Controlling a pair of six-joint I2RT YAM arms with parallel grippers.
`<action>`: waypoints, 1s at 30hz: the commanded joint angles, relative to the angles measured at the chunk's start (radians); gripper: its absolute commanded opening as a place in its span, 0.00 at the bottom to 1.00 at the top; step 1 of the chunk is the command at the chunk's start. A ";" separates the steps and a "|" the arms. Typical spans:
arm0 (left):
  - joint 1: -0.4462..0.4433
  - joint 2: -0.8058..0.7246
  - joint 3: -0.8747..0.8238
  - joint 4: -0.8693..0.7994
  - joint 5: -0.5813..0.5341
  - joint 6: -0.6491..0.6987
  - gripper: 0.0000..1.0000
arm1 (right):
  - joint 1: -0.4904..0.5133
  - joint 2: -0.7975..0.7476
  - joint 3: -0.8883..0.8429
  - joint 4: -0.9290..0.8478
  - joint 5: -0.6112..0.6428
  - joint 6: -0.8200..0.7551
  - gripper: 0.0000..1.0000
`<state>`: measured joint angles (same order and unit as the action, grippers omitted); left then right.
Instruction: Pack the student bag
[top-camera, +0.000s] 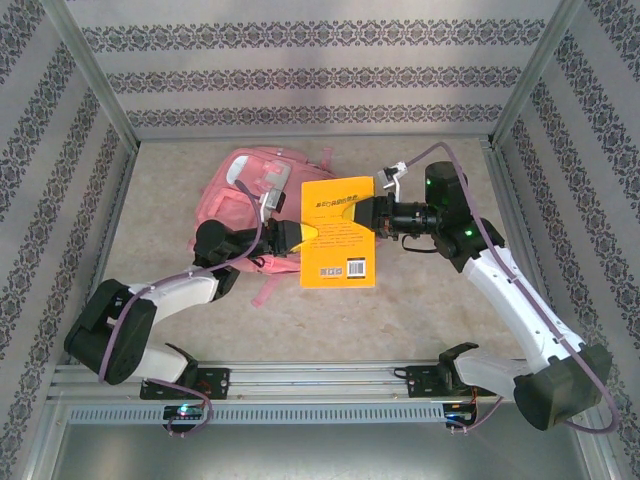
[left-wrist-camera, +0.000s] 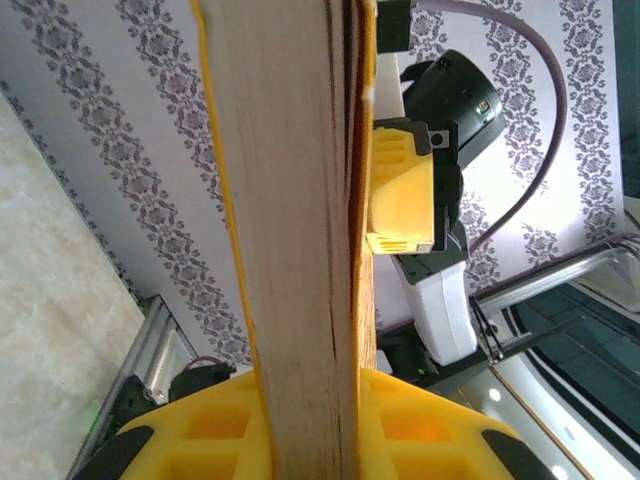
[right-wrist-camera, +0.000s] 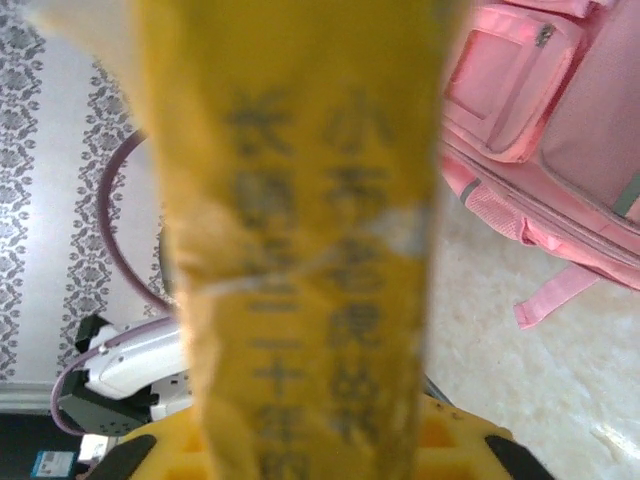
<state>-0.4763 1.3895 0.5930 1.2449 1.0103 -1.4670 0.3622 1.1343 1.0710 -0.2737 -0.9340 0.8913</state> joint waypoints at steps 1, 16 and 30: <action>-0.001 -0.072 0.056 -0.113 -0.150 0.134 0.00 | 0.000 -0.053 0.003 0.009 0.098 -0.006 0.51; -0.055 -0.080 0.197 -0.175 -0.623 0.157 0.00 | 0.168 -0.192 -0.347 0.753 0.631 0.337 0.78; -0.120 -0.089 0.199 -0.227 -0.708 0.196 0.00 | 0.286 -0.121 -0.333 0.860 0.872 0.301 0.40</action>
<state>-0.5770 1.3270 0.7597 0.9630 0.3317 -1.3083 0.6334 1.0115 0.7238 0.5137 -0.1272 1.2053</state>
